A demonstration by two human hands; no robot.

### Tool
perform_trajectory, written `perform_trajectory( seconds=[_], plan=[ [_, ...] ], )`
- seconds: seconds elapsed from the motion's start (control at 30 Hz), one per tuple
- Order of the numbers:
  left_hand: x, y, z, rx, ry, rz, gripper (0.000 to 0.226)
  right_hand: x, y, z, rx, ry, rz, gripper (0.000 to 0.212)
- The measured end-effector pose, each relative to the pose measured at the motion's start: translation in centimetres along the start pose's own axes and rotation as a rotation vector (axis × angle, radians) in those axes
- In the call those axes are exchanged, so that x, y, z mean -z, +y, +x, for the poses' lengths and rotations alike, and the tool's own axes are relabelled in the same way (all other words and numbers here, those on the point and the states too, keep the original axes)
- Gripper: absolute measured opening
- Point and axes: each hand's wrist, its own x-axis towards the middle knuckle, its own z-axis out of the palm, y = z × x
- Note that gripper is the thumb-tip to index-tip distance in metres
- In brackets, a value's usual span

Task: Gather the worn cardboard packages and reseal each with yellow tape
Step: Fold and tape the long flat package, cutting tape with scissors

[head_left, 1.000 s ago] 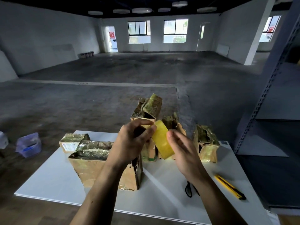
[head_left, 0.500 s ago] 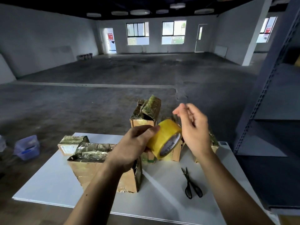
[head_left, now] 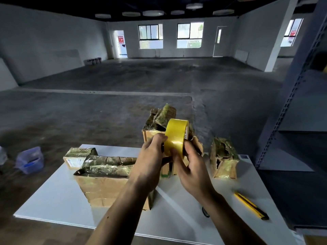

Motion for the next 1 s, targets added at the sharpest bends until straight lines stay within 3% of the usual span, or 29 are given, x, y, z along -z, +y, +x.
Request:
perform_trajectory(
  seconds=[0.13, 0.33, 0.4, 0.5, 0.57, 0.63, 0.7, 0.8, 0.93, 1.0],
  plan=[
    [0.3, 0.0, 0.1, 0.051, -0.042, -0.013, 0.036, -0.3, 0.3, -0.3, -0.006, 0.021, -0.033, 0.045],
    [0.4, 0.8, -0.7, -0.010, -0.226, 0.042, 0.030, -0.1, -0.1, -0.4, -0.041, 0.016, 0.056, 0.028],
    [0.7, 0.8, -0.7, -0.161, -0.207, 0.202, 0.025, 0.0, -0.3, -0.2, -0.059, 0.020, 0.099, 0.026],
    [1.8, 0.3, 0.1, -0.566, -0.148, 0.579, 0.038, 0.0, -0.4, -0.1, -0.078, 0.046, 0.122, 0.023],
    [2.1, 0.2, 0.3, -0.771, -0.111, 0.781, 0.034, -0.2, -0.3, -0.2, -0.091, 0.063, 0.116, 0.041],
    [2.3, 0.2, 0.4, -0.877, -0.059, 0.843, 0.027, -0.5, -0.1, -0.3, -0.092, 0.071, 0.113, 0.060],
    [2.4, 0.0, 0.6, -0.941, -0.009, 0.848, 0.017, -0.8, -0.3, -0.3, -0.084, 0.071, 0.130, 0.047],
    [2.5, -0.4, 0.7, -0.933, 0.043, 0.814, 0.005, -0.9, -0.3, -0.2, -0.079, 0.062, 0.148, 0.024],
    [2.6, 0.6, 0.8, -0.644, 0.042, 0.652, 0.008, -0.9, 0.2, -0.3, -0.066, -0.010, 0.081, 0.041],
    [2.8, 1.2, 1.0, -0.602, 0.004, 0.707, 0.011, -0.9, 0.4, -0.3, -0.041, -0.032, 0.043, 0.046]
  ],
)
